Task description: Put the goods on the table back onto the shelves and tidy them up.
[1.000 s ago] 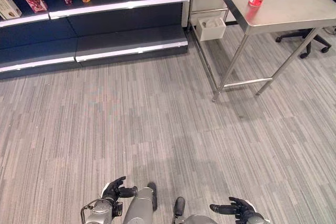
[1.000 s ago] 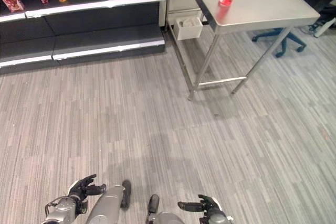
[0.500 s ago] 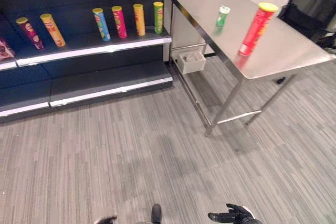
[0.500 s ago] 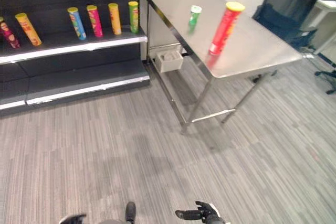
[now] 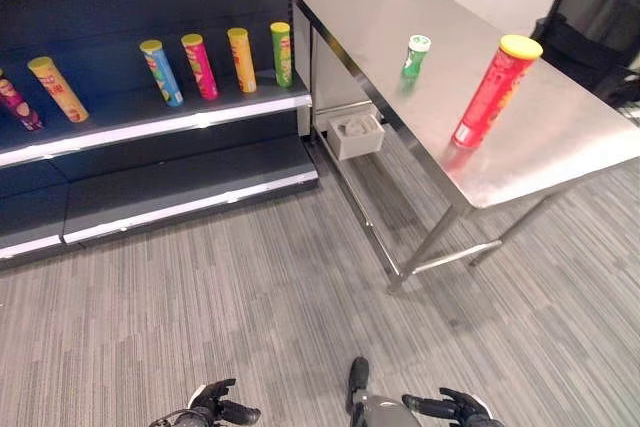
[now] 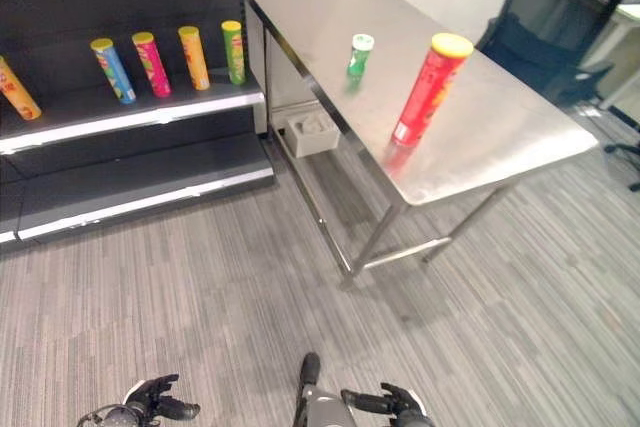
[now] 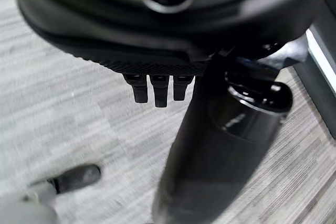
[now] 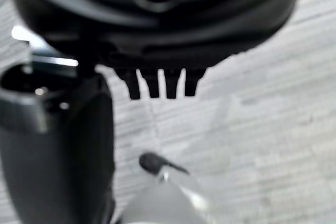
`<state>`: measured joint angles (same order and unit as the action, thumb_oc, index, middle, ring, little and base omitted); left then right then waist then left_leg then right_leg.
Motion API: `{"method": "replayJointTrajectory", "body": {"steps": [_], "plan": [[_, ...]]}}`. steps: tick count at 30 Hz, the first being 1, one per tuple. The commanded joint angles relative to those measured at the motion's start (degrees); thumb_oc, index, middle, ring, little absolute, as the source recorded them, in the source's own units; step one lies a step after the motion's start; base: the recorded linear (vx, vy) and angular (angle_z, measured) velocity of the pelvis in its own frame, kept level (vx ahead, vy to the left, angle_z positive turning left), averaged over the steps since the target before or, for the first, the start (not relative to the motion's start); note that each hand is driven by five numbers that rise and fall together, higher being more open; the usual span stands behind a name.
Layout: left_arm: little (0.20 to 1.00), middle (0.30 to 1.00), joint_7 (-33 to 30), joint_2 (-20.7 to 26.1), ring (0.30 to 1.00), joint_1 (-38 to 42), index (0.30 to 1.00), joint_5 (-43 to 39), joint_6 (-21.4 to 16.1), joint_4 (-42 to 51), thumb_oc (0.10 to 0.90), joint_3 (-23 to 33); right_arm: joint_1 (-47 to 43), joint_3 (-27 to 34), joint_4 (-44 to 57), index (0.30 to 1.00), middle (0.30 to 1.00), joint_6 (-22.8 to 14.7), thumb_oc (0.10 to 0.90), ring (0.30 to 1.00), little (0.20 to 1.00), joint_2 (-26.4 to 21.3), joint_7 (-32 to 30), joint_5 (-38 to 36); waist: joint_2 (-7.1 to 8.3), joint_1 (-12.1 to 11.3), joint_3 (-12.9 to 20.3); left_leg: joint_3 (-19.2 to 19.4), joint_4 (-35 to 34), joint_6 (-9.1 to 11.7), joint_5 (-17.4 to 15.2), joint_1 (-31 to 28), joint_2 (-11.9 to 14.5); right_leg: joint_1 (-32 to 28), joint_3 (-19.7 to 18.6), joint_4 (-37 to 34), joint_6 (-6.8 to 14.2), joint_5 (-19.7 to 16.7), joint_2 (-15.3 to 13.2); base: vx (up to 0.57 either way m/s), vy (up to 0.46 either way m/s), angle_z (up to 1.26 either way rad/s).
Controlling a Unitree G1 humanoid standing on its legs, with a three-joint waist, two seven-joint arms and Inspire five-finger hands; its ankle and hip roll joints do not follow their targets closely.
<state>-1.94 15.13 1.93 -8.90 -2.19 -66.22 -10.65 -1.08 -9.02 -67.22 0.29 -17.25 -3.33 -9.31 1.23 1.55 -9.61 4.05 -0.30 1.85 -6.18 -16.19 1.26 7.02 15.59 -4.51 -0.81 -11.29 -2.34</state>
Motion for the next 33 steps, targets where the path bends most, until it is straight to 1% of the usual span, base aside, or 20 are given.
{"method": "replayJointTrajectory", "body": {"steps": [1, 3, 5, 6, 7, 8, 10, 11, 12, 13, 14, 15, 17, 19, 23, 24, 26, 27, 29, 33], "plan": [[0.9, 0.9, -1.2, 1.7, 0.9, 1.7, 0.9, -1.9, -2.1, 2.5, 0.8, 0.6, -0.4, -1.0, 0.6, 0.9, 0.9, -1.5, 0.8, 0.9, 0.9, -4.5, -1.6, -0.2, 0.28, -0.3, -0.5, -1.1, -2.8, 2.0, 2.5, 7.0, 2.4, -6.3, -2.2, -0.5, 8.5, 5.0, -3.6, 0.21, -0.266, -0.05], [0.9, 0.9, -1.2, 1.6, 0.9, 1.6, 0.9, -2.3, -2.1, 3.0, 0.8, 0.7, -0.4, -1.1, 0.7, 0.9, 0.9, -1.6, 0.8, 0.9, 0.9, -4.6, -1.6, -0.3, 0.26, -0.3, -0.5, -1.2, -1.7, 2.3, 2.1, 7.0, 2.9, -6.8, -2.2, -0.5, 8.1, 5.6, -3.2, 0.12, -0.163, -0.15], [0.9, 0.9, -1.2, 1.3, 0.9, 1.1, 0.9, -4.2, -2.2, 4.7, 0.8, 0.9, -0.4, -1.4, 2.0, 0.9, 0.9, -1.9, 0.8, 0.9, 0.9, -4.9, -1.6, -0.7, 0.35, -0.4, -1.0, -1.4, 4.6, 3.5, 1.8, 8.7, 4.1, -8.2, -2.2, -0.5, 6.5, 7.6, -2.0, 0.12, -0.216, -0.11], [0.9, 0.9, -1.2, 1.2, 0.9, 0.9, 0.9, -4.8, -2.2, 5.2, 0.8, 1.0, -0.5, -1.4, 2.3, 0.9, 0.9, -2.0, 0.8, 0.9, 0.9, -5.0, -1.6, -0.9, 0.4, -0.5, -1.4, -1.6, 8.0, 3.9, 2.5, 10.1, 4.2, -8.7, -2.3, -0.5, 5.9, 8.2, -1.6, 0.03, -0.245, -0.16], [0.9, 0.9, -1.1, 1.3, 0.9, 0.7, 0.9, -5.6, -2.2, 6.6, 0.8, 0.8, -0.5, -1.7, 3.2, 0.9, 0.9, -2.1, 0.8, 0.9, 0.9, -5.3, -1.7, -0.9, 0.84, -0.9, -3.2, -2.6, 18.4, 4.4, 6.0, 15.1, 4.2, -10.0, -2.4, -0.2, 4.6, 9.4, -1.2, 0.01, -0.249, -0.07], [0.9, 0.9, -1.1, 1.3, 0.9, 0.7, 0.9, -5.7, -2.1, 7.2, 0.8, 0.6, -0.5, -1.8, 3.6, 0.9, 0.9, -2.1, 0.8, 0.9, 0.9, -5.4, -1.8, -0.9, 0.94, -0.9, -3.8, -2.9, 23.1, 4.2, 6.9, 17.5, 4.5, -10.4, -2.0, -0.1, 4.0, 9.6, -1.1, 0.02, -0.262, 0.01], [0.9, 0.9, -1.2, 1.2, 0.9, 0.5, 0.9, -5.7, -1.9, 7.4, 0.8, 0.5, -0.5, -2.1, 3.9, 0.9, 0.9, -1.9, 0.8, 0.9, 0.9, -5.7, -1.9, -1.0, 1.25, -1.0, -4.8, -1.9, 29.4, 3.5, 8.8, 20.9, 5.3, -11.9, -1.9, -0.1, 2.9, 10.8, -0.5, 0.05, -0.153, 0.14], [0.9, 0.9, -1.1, 1.0, 0.9, 0.5, 0.9, -5.8, -1.9, 7.4, 0.8, 0.3, -0.5, -2.2, 3.8, 0.9, 0.9, -1.7, 0.8, 0.9, 0.9, -5.7, -1.8, -1.1, 1.17, -1.1, -5.1, -1.2, 29.9, 3.1, 9.1, 22.6, 5.6, -12.6, -1.7, -0.2, 2.7, 11.4, -0.4, 0.18, -0.055, 0.15], [0.9, 0.9, -1.0, 0.5, 0.9, 0.4, 0.9, -6.0, -1.8, 6.4, 0.8, 0.0, -0.8, -2.2, 3.1, 0.9, 0.9, -1.5, 0.8, 0.9, 0.9, -5.5, -2.0, -1.4, 1.4, -2.0, -5.1, 0.5, 23.2, 2.2, 6.3, 26.2, 4.8, -13.7, -1.9, -0.5, 3.6, 12.0, -1.1, 0.22, 0.015, 0.16], [0.9, 0.9, -1.0, 0.4, 0.9, 0.4, 0.9, -5.9, -1.7, 6.0, 0.8, -0.1, -0.8, -2.3, 2.8, 0.9, 0.9, -1.5, 0.8, 0.9, 0.9, -5.4, -2.0, -1.3, 1.32, -2.3, -4.8, 0.7, 19.0, 2.3, 6.6, 26.3, 4.8, -13.7, -2.0, -0.5, 4.0, 12.2, -1.3, 0.34, 0.138, 0.0], [0.9, 0.9, -1.0, 0.2, 0.9, 0.1, 0.9, -5.4, -1.7, 4.8, 0.8, -0.2, -1.2, -2.7, 2.3, 0.9, 0.9, -1.5, 0.8, 0.9, 0.9, -5.3, -2.3, -1.0, 0.04, -3.5, -4.2, -1.2, 8.6, 3.2, 11.4, 27.8, 4.8, -14.3, -2.7, -0.5, 4.6, 13.0, -0.3, 0.34, 0.187, -0.16], [0.9, 0.9, -1.1, 0.1, 0.9, 0.1, 0.9, -5.3, -1.9, 3.7, 0.8, -0.1, -1.4, -3.1, 2.2, 0.9, 0.9, -1.7, 0.8, 0.9, 0.9, -5.3, -2.6, -0.6, -0.65, -4.7, -4.1, -4.6, 1.5, 4.0, 14.7, 27.9, 3.7, -15.9, -3.6, -0.5, 4.8, 14.1, 0.2, 0.36, 0.203, -0.18], [0.9, 0.9, -1.0, -0.6, 0.9, -0.5, 0.9, -4.9, -1.8, 0.9, 0.8, 0.5, -1.3, -3.0, 1.7, 0.9, 0.9, -1.7, 0.8, 0.9, 0.9, -4.8, -2.3, -0.1, -1.28, -5.1, -2.7, -6.3, -1.2, 4.3, 15.1, 26.1, 3.4, -17.6, -5.3, -0.5, 5.5, 15.4, 0.1, 0.33, 0.208, -0.75], [0.9, 0.9, -1.0, -0.7, 0.9, -0.9, 0.9, -4.4, -1.7, -0.4, 0.8, 1.0, -1.4, -2.7, 1.0, 0.9, 0.9, -1.6, 0.8, 0.9, 0.9, -4.5, -2.4, 0.1, -1.22, -5.0, -1.7, -6.2, -1.4, 4.0, 14.4, 24.4, 2.9, -17.8, -6.0, -0.5, 5.9, 15.3, -1.1, 0.24, 0.22, -0.88], [0.9, 0.9, -1.0, -0.1, 0.9, -1.0, 0.9, -3.2, -1.6, -2.7, 0.8, 1.7, -1.5, -2.0, 0.3, 0.9, 0.9, -1.3, 0.8, 0.9, 0.9, -3.2, -2.0, 0.0, -0.47, -5.0, -0.1, -2.6, -2.7, 2.7, 12.7, 20.8, 2.0, -17.9, -7.8, -0.2, 7.5, 14.5, -4.0, 0.16, 0.222, -0.68], [0.9, 0.9, -1.2, 0.5, 0.9, -0.7, 0.9, -2.9, -1.5, -3.3, 0.8, 2.4, -1.5, -0.7, -1.5, 0.9, 0.9, -0.9, 0.8, 0.9, 0.9, -2.9, -2.3, -0.7, -0.06, -4.8, 0.5, -0.9, -3.4, 1.9, 11.6, 19.6, 1.6, -16.8, -8.4, 0.6, 8.4, 14.2, -5.2, 0.12, 0.246, -0.4], [0.9, 0.9, -1.6, 1.3, 0.9, -0.3, 0.9, -2.8, -1.6, -3.7, 0.8, 3.1, -1.4, 1.0, -2.5, 0.9, 0.9, -0.7, 0.8, 0.9, 0.9, -2.9, -2.5, -1.5, 0.46, -4.5, 0.7, 0.3, -3.4, 1.1, 10.5, 18.9, 1.0, -15.7, -9.4, 1.4, 9.3, 13.7, -6.2, 0.07, 0.234, -0.44], [0.9, 0.9, -1.6, 2.5, 0.9, 0.1, 0.9, -3.0, -1.6, -3.6, 0.8, 3.9, -1.2, 3.3, -4.2, 0.9, 0.9, -0.4, 0.8, 0.9, 0.9, -3.9, -2.9, -2.1, 1.05, -4.2, 0.6, 2.0, -3.2, 0.2, 9.3, 18.4, 0.6, -13.8, -10.2, 2.8, 10.3, 13.0, -7.3, 0.03, 0.212, -0.48], [0.9, 0.9, -1.7, 2.9, 0.9, 0.2, 0.9, -2.9, -1.7, -3.4, 0.8, 4.1, -1.0, 4.4, -4.8, 0.9, 0.9, -0.3, 0.8, 0.9, 0.9, -4.4, -3.0, -2.5, 1.21, -4.1, 0.6, 2.4, -3.2, 0.0, 9.0, 18.3, 0.5, -13.3, -10.3, 3.2, 10.6, 12.8, -7.6, 0.0, 0.139, -0.51], [0.9, 0.9, -2.0, 4.9, 0.9, 1.1, 0.9, -3.3, -2.0, -2.2, 0.8, 5.2, -0.2, 11.8, -6.1, 0.9, 0.9, -0.7, 0.8, 0.9, 0.9, -8.7, -4.6, -6.0, 2.55, -3.1, -0.5, 5.7, -3.5, -0.7, 8.0, 18.1, 0.7, -9.6, -10.1, 4.8, 11.9, 10.5, -8.3, -0.05, 0.064, -0.6]]}}
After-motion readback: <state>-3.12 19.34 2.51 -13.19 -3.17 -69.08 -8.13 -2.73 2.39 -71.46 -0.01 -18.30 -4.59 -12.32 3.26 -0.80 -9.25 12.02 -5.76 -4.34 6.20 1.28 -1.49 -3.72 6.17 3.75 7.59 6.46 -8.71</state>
